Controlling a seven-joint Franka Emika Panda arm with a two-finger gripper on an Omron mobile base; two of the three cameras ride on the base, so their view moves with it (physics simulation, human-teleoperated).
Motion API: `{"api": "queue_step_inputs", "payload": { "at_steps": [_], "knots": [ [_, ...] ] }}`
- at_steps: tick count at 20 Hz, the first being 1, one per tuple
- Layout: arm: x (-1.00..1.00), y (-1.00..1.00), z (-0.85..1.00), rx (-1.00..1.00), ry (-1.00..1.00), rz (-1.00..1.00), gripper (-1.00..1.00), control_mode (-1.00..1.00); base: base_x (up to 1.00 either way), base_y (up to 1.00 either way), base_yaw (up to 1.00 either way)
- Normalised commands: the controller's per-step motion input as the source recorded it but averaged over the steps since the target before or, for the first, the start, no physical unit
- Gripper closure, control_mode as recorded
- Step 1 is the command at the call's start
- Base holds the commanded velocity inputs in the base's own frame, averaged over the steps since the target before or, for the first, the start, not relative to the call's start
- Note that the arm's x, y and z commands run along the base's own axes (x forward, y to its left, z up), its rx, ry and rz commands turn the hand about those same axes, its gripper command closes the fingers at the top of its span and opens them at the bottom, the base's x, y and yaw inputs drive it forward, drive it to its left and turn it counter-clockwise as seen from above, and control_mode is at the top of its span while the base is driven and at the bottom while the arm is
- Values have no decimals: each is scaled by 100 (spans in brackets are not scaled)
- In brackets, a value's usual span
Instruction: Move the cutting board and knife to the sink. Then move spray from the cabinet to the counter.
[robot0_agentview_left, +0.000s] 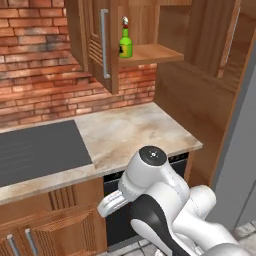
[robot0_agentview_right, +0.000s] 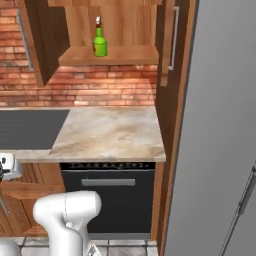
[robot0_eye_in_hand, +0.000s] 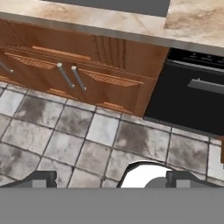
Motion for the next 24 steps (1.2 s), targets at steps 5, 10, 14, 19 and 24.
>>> {"api": "queue_step_inputs", "payload": {
  "at_steps": [5,10,14,19,24],
  "knots": [
    [0,0,0,0,0,0,-100,100,-15,-77,0],
    [0,0,0,0,0,0,-100,100,0,-60,0],
    [0,0,0,0,0,0,-100,100,16,-25,0],
    [0,0,0,0,0,0,-100,100,29,-1,1],
    [0,0,0,0,0,0,-100,100,52,0,6]
  ]
}}
